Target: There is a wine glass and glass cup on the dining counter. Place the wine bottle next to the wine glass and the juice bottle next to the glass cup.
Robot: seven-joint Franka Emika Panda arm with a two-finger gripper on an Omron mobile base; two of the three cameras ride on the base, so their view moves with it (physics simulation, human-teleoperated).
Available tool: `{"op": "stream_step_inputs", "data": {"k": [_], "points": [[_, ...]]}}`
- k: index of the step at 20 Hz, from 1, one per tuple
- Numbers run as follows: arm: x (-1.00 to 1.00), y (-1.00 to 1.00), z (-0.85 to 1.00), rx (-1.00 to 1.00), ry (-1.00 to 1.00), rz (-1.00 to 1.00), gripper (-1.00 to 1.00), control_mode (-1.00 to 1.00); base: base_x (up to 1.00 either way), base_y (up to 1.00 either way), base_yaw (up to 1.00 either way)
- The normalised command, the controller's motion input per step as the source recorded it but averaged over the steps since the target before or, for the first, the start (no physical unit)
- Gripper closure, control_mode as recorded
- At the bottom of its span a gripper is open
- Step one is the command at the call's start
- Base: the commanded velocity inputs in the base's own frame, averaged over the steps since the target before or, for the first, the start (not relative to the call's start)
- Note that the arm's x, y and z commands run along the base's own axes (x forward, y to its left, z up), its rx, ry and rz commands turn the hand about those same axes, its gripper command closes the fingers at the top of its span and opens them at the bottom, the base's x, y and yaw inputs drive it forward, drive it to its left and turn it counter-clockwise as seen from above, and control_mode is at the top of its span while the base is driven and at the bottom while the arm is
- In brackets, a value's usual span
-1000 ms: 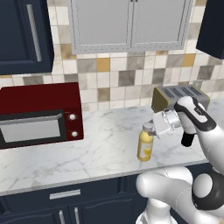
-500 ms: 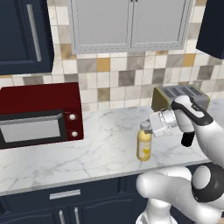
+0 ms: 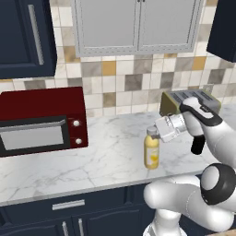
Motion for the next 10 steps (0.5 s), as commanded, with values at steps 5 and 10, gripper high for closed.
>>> {"op": "stream_step_inputs", "data": {"k": [5, 10], "points": [[-0.19, 0.0, 0.31, 0.0, -0.03, 0.02, 1.0, -1.0, 0.0, 0.0, 0.0], [-0.2, 0.05, 0.54, 0.0, -0.04, 0.0, 1.0, -1.0, 0.0, 0.0, 0.0]]}}
